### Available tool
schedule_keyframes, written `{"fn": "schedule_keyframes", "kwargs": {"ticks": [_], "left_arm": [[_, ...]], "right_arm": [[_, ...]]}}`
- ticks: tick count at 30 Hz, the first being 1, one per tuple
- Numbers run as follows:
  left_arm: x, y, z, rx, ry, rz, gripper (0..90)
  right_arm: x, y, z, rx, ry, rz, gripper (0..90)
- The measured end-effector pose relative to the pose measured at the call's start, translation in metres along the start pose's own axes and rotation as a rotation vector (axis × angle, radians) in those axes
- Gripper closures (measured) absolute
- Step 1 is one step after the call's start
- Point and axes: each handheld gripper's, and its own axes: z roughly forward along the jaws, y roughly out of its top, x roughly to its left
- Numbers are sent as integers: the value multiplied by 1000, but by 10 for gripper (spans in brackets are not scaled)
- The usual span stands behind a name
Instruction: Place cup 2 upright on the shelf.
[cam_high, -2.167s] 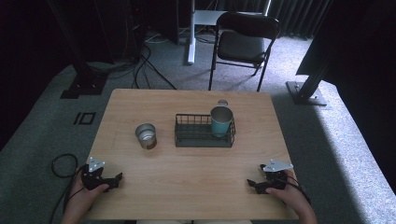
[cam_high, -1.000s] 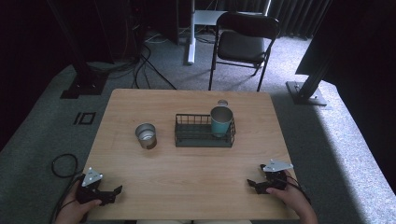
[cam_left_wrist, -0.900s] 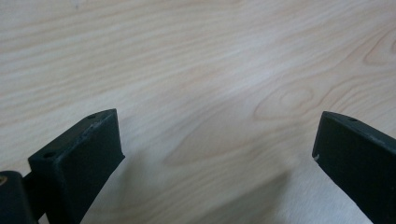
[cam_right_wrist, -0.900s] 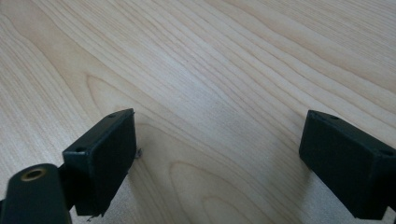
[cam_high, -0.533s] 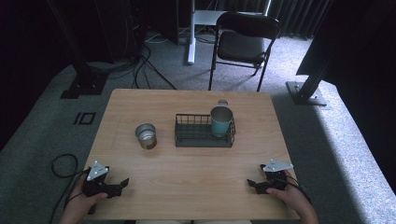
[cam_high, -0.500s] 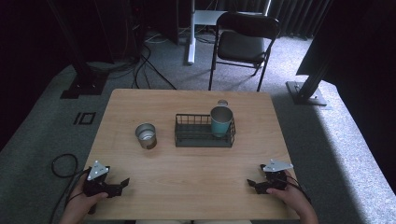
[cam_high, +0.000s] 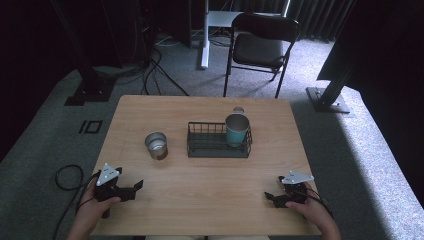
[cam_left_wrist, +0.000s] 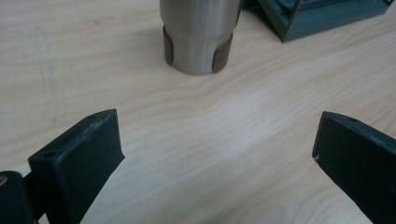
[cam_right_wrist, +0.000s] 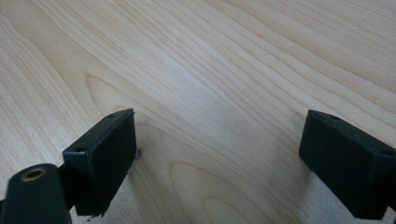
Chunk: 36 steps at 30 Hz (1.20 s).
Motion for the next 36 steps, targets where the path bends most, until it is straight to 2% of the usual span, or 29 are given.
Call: {"fn": "schedule_keyframes", "kwargs": {"ticks": [4, 7, 11, 18, 23, 33, 36], "left_arm": [[-1, 7, 6, -11, -3, 8, 20], [-1, 11, 10, -37, -10, 7, 20], [0, 15, 14, -74, 3, 10, 21], [0, 23, 25, -79, 10, 20, 21], [0, 27, 34, -96, 10, 11, 21], [0, 33, 46, -100, -1, 9, 21], [0, 40, 54, -110, -6, 9, 21]], "right_arm": [[0, 0, 0, 0, 0, 0, 106], [0, 0, 0, 0, 0, 0, 107], [0, 0, 0, 0, 0, 0, 106], [0, 0, 0, 0, 0, 0, 106], [0, 0, 0, 0, 0, 1, 106], [0, 0, 0, 0, 0, 2, 106], [0, 0, 0, 0, 0, 0, 106]]}}
